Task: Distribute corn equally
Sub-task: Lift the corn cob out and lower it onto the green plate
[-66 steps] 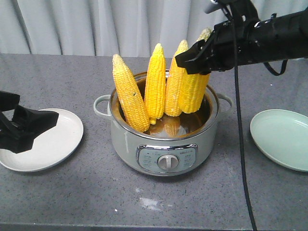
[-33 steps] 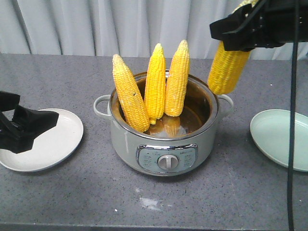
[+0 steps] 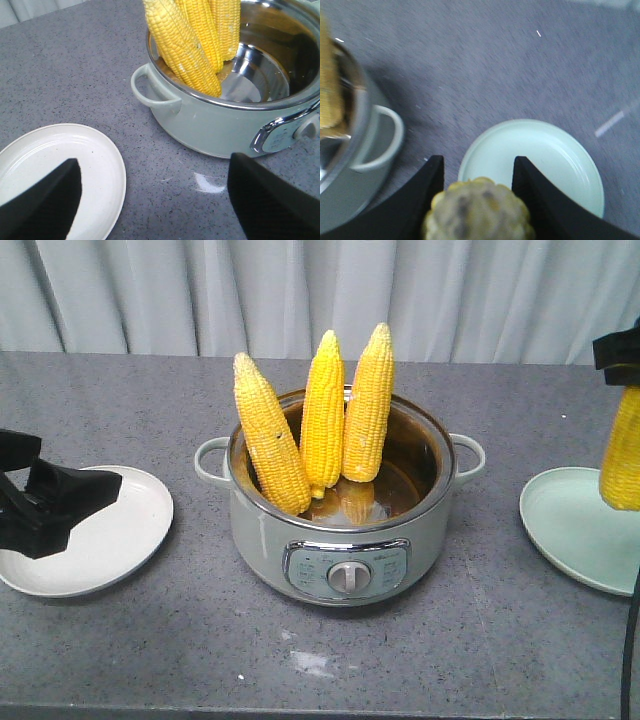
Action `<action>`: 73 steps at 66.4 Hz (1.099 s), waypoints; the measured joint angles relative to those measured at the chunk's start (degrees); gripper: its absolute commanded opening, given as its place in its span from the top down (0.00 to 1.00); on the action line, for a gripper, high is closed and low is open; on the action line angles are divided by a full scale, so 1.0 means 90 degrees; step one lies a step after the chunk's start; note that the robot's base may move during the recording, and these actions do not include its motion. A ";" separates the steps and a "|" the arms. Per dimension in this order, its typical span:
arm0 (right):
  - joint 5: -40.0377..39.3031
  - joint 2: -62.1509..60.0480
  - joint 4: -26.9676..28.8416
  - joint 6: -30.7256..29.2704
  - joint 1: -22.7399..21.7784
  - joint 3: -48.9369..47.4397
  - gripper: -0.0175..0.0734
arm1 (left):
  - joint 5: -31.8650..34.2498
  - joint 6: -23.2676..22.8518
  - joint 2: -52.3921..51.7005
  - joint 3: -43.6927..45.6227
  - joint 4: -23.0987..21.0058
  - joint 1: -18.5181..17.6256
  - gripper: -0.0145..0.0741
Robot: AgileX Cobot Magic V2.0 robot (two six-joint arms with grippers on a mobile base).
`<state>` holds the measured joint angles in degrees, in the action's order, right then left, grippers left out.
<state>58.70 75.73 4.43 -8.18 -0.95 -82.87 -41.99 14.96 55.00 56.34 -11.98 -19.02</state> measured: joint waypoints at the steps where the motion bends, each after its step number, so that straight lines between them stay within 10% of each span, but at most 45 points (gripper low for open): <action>1: 0.0051 0.0057 0.0000 0.0009 -0.0088 0.0000 0.54 | 0.0000 0.0000 0.0000 0.0000 0.0000 0.0000 0.18; 25: 0.0627 0.1263 0.0000 0.0029 -0.1036 0.0000 0.54 | 0.0000 0.0000 0.0000 0.0000 0.0000 0.0000 0.18; 73: 0.1366 0.3485 0.0107 -0.0067 -0.1092 -0.1703 0.54 | 0.0000 0.0000 0.0000 0.0000 0.0000 0.0000 0.18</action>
<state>71.00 107.09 5.39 -8.78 -10.78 -98.19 -41.99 14.96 55.00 56.34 -11.98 -19.02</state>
